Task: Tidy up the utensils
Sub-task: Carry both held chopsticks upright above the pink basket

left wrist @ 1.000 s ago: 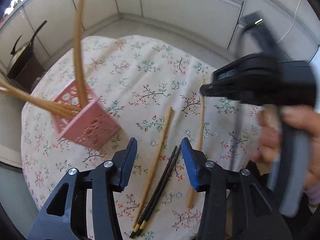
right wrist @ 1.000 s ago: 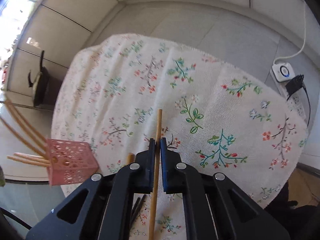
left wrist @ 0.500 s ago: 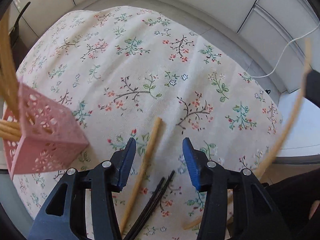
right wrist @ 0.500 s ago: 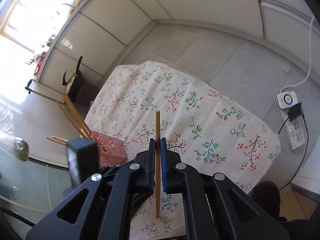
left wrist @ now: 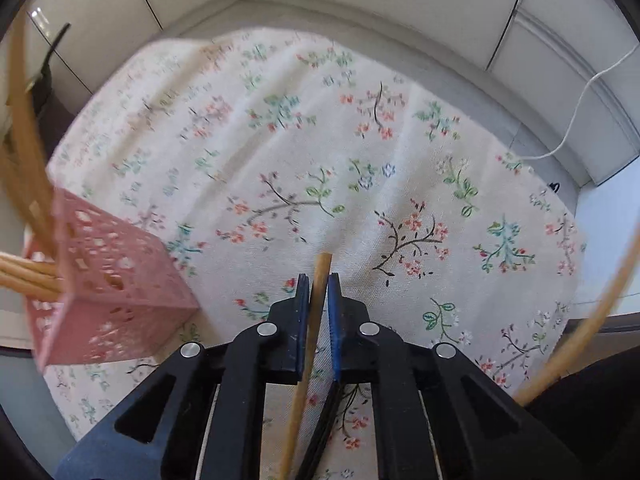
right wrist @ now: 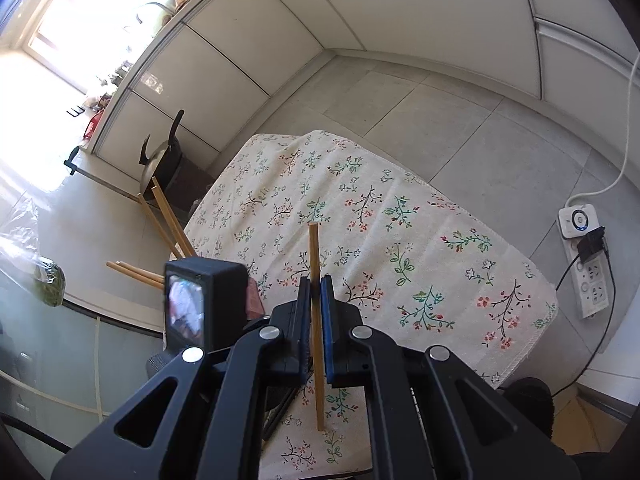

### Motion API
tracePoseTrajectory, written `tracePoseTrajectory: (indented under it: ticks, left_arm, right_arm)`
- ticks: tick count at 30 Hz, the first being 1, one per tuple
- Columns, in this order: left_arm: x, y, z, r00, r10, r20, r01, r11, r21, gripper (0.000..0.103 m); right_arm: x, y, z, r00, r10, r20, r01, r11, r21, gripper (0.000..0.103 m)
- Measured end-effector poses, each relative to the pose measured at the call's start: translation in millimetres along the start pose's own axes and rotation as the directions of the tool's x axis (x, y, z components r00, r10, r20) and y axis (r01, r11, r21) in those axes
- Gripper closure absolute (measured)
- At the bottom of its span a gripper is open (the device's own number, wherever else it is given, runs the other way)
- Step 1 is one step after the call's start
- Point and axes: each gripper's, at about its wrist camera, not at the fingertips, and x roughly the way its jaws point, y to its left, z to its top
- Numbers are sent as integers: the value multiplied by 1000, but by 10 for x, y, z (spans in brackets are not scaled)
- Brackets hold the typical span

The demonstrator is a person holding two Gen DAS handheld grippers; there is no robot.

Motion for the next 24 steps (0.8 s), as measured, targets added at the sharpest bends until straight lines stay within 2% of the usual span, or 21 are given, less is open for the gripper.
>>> tracePoseTrajectory:
  ticks: [4, 8, 13, 17, 24]
  left_arm:
    - [-517, 80, -172, 992, 46, 114, -43, 999, -26, 96]
    - [-1047, 225, -445, 969, 99, 226, -81, 993, -87, 96]
    - [-1631, 455, -796, 924, 144, 355, -73, 976, -207, 97]
    - [-1940, 578, -1050, 889, 171, 424, -58, 962, -266, 97]
    - [-2310, 765, -1232, 820, 211, 532, 2, 928, -373, 97]
  right_arm:
    - [-50, 79, -30, 1000, 27, 3, -27, 999, -21, 97]
    - [-128, 264, -92, 998, 61, 9, -60, 995, -75, 97]
    - [-290, 495, -186, 994, 107, 32, -102, 985, -143, 97]
    - [-443, 596, -240, 989, 139, 51, -127, 975, -181, 98]
    - [-643, 714, -200, 984, 153, 90, -131, 968, -214, 98]
